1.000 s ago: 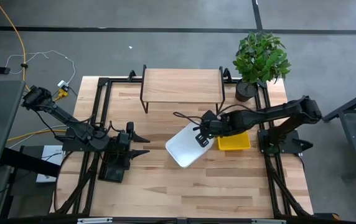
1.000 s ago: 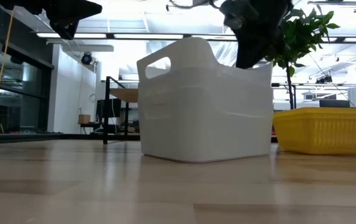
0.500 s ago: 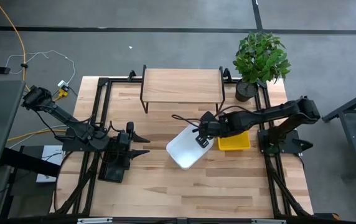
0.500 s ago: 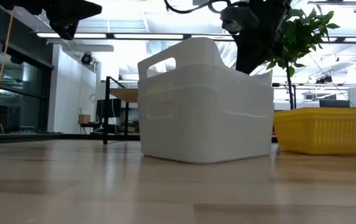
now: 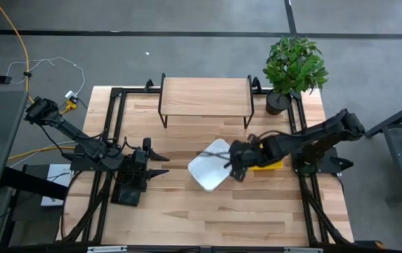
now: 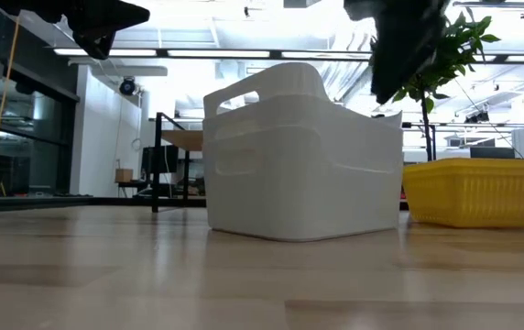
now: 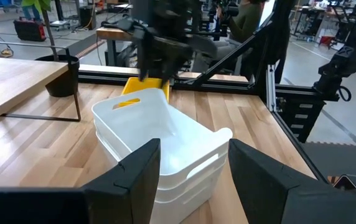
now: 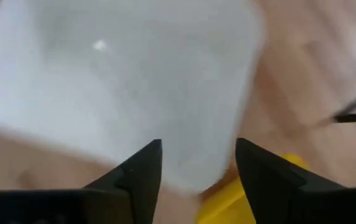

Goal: Stack baskets on shelf by color
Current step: Put the stacked white bins on the shelf

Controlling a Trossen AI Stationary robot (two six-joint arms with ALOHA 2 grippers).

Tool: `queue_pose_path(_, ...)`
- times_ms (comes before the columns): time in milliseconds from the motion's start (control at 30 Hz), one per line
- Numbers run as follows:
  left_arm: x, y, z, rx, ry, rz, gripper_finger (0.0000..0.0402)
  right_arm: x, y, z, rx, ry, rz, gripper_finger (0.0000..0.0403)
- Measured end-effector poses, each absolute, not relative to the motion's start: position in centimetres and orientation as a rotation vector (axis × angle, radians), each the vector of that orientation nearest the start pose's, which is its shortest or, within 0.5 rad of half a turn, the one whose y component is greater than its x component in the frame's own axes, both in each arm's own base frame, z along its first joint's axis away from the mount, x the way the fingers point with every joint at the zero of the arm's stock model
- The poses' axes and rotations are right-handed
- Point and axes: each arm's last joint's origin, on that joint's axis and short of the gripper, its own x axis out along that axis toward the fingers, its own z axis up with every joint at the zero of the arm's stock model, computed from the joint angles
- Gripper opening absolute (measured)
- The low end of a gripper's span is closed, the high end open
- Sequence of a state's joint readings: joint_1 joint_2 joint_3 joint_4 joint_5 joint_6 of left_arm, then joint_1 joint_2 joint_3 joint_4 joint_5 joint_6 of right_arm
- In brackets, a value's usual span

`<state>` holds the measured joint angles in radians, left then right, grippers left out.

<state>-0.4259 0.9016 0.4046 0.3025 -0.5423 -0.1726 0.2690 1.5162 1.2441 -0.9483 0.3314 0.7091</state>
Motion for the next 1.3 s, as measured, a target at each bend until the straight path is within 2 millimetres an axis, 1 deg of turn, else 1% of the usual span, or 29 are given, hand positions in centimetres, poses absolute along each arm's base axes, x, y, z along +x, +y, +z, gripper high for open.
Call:
queue_pose_path(100,18.0,-6.5,22.9,-0.081,0.161,0.130,0.0176,28.2,8.7,26.8,0.245,1.072,-0.321,0.0196)
queue_pose_path(267,18.0,-6.5,22.9,-0.081,0.161,0.131,0.0176,28.6,12.0,27.2,0.172,0.956,-0.120,0.0197)
queue_pose_path(400,18.0,-6.5,22.9,-0.082,0.161,0.131,0.0176,28.7,13.6,27.4,-0.028,0.879,-0.012,0.0197)
queue_pose_path(467,18.0,-6.5,22.9,-0.083,0.158,0.131,0.0176,28.7,14.1,27.2,-0.127,0.881,0.031,0.0197)
queue_pose_path(600,18.0,-6.5,22.9,-0.085,0.154,0.132,0.0176,29.2,14.4,26.2,-0.201,0.903,0.056,0.0197)
queue_pose_path(733,18.0,-6.5,22.9,-0.083,0.155,0.134,0.0176,30.2,14.4,24.1,-0.281,0.968,0.074,0.0197)
queue_pose_path(900,18.0,-6.5,22.9,-0.084,0.155,0.134,0.0176,31.0,14.2,22.3,-0.374,1.034,0.096,0.0197)
queue_pose_path(1300,18.0,-6.5,22.9,-0.084,0.155,0.134,0.0176,32.2,13.5,19.1,-0.371,1.158,0.125,0.0197)
